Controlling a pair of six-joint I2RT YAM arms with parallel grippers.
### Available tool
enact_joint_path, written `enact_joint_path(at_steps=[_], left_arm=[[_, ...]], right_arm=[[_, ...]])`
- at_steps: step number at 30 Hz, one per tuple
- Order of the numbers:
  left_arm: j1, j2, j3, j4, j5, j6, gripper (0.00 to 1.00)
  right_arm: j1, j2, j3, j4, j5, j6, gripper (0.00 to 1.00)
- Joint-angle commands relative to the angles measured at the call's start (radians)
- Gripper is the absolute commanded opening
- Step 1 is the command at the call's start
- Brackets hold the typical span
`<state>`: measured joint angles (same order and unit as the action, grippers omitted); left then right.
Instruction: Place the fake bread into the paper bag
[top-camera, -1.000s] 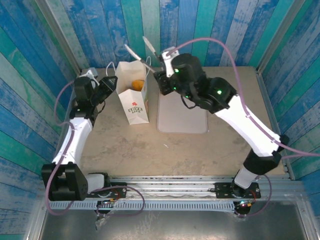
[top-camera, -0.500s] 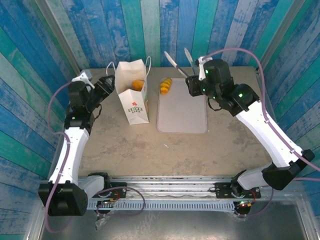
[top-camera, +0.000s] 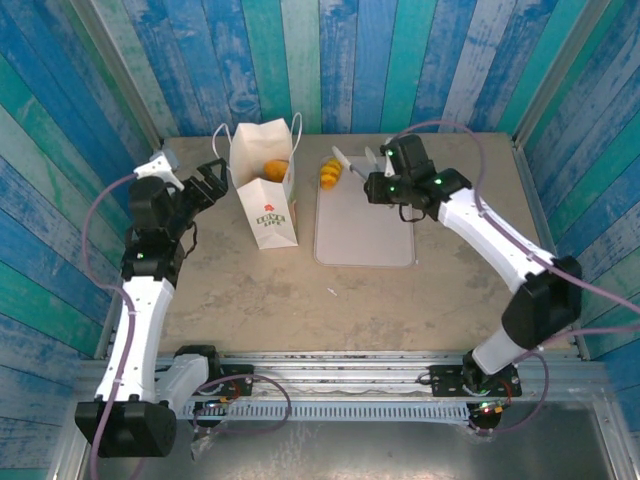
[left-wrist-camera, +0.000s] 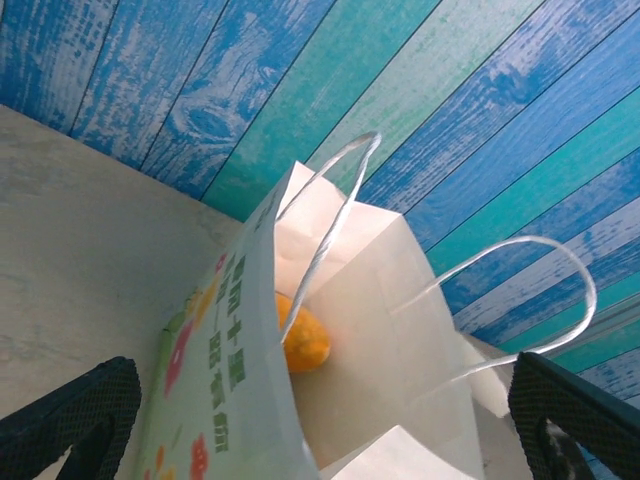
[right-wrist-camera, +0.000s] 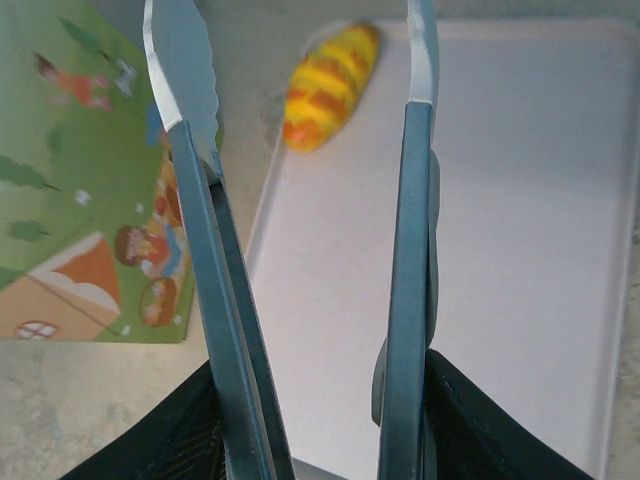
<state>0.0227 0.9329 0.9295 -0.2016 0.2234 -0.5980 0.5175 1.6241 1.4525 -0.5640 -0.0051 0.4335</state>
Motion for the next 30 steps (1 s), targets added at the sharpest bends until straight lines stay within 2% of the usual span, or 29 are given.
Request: enact_joint_path(at_steps=[1,9,23,30], left_arm=[[0.006,-0.043,-0.024,0.016,-0.057,0.061,0.97],[0.006,-0.073,-0.044,0.047,-0.096,0.119,0.96],[0.006,-0.071,-0.079,0.077,-0.134,0.193,0.94],[0.006,-0.064,-0.102,0.089,-0.132,0.207,0.94]], right_arm=[[-0.008,0.080,0.081,0.010,-0.033,0.027,0.48],[-0.008,0.274,0.226,-0.043,-0.031,0.039,0.47],[0.026,0.486,0.454,-0.126,0.098,0.050,0.47],[0.052,0.579,0.565,-0.188,0.121,0.038,0.47]])
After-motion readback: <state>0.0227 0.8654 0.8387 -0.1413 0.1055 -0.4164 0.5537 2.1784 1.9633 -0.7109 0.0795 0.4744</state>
